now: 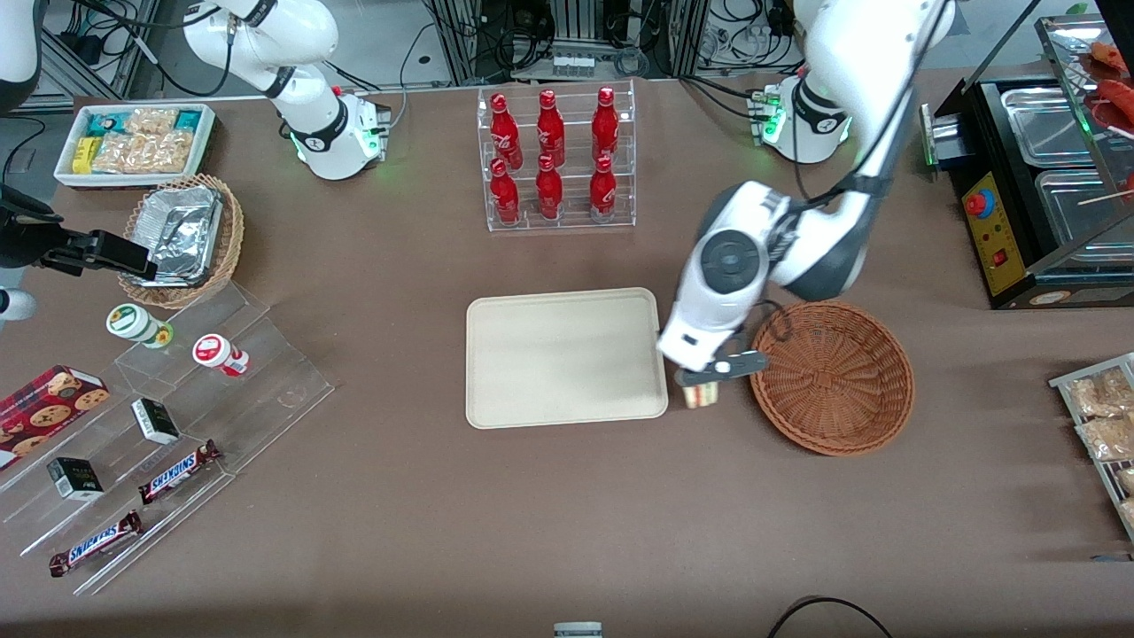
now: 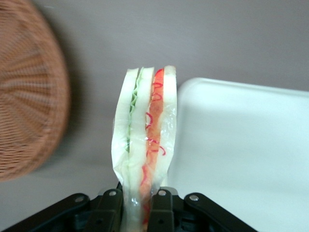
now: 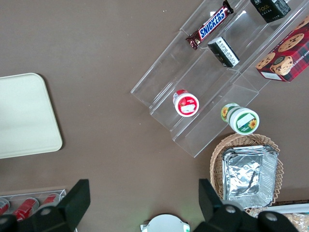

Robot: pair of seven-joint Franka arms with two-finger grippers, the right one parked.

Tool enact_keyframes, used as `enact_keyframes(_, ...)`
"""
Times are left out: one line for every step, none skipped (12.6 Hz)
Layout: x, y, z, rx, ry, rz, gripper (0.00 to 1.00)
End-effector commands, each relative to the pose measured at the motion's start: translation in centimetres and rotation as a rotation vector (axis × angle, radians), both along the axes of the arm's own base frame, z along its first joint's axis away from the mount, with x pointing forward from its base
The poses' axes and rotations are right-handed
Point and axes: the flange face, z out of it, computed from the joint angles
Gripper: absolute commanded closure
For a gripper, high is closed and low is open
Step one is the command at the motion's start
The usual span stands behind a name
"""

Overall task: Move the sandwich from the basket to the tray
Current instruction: 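Lift the sandwich and carry it with the left gripper over the tray, then lower the sandwich onto the tray and open the left gripper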

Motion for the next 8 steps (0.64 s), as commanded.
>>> enact_keyframes(1.0,-7.5,-2.5,0.001,0.039,0.007,1.0)
enact_keyframes(0.3,-10.1,-3.1,-0.004,0.031,0.005,1.0)
enact_keyframes(-0.5,-12.1,-3.6,-0.01,0.023,0.0,1.0)
enact_keyframes(-1.2,-14.1,-4.1,-0.019,0.016,-0.003,1.0)
enact_keyframes(-1.5,-15.7,-4.7,-0.026,0.009,-0.001,1.0)
enact_keyframes(-2.0,-17.1,-5.7,-0.028,0.008,0.002,1.0)
enact_keyframes(-2.5,-18.0,-6.6,-0.028,0.008,0.004,1.0)
enact_keyframes(-2.7,-18.5,-6.8,-0.029,0.008,0.005,1.0)
